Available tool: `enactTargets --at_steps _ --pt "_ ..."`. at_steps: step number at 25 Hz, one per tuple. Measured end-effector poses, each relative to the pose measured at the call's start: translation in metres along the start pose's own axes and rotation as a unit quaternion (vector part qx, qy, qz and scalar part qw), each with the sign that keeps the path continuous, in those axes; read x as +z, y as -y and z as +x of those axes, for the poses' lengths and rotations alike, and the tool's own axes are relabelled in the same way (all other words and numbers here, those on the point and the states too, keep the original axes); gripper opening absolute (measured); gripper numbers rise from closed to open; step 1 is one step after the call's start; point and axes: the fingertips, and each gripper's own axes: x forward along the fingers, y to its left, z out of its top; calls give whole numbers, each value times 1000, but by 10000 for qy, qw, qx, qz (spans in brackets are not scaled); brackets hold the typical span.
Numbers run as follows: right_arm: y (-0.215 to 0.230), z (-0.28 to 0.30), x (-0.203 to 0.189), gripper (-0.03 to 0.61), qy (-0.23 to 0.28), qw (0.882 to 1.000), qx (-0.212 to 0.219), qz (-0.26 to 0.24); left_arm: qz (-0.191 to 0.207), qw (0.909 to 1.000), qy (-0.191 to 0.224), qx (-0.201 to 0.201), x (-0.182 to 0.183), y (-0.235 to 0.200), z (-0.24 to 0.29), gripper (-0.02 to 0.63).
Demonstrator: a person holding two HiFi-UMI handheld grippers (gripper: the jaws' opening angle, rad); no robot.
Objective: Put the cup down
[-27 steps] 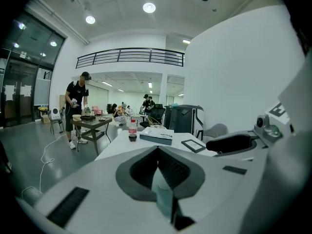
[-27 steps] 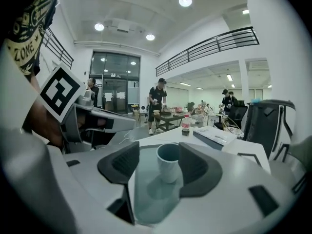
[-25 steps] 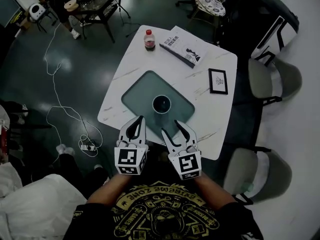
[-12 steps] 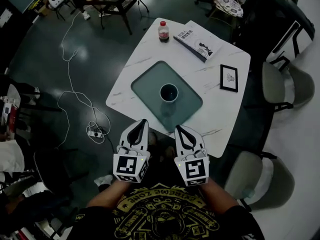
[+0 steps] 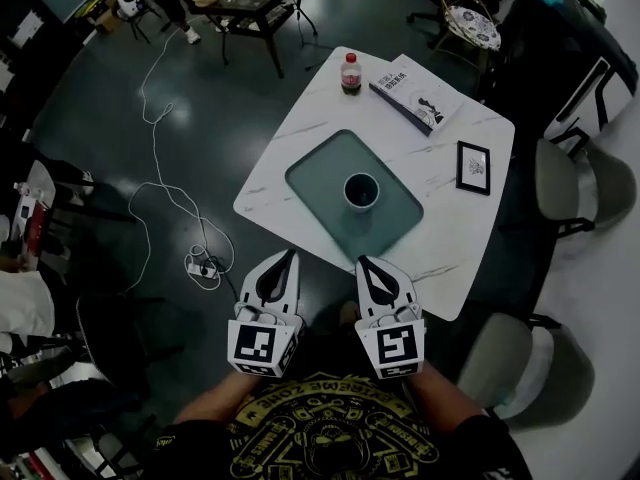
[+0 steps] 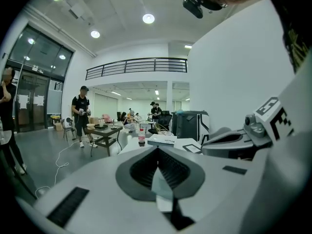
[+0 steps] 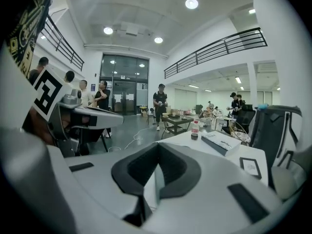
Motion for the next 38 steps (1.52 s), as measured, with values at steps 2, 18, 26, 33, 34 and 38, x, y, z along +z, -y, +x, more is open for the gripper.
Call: enactTargets --at_steps 2,18,26,33,34,38 --pt "-12 1 0 8 -30 10000 -1 16 2 10000 38 22 -1 -9 -12 9" --pt "-128 -28 -12 8 -444 9949 -772 466 -580 9954 -204 -740 -48 -71 -102 9" --pt "-146 -40 -24 6 -596 9938 -817 471 -529 9926 -358 -1033 -65 -60 -114 9" --pt "-145 -45 -32 5 -481 9962 -656 321 -445 9926 -383 -1066 -64 -45 -110 9" --pt "-144 -46 -31 5 -469 9962 -662 315 -438 9924 -380 -1088 -64 -42 -110 9" --pt "-142 -50 -30 5 -498 9959 -668 363 -398 9922 -358 -1125 -61 -37 -110 9"
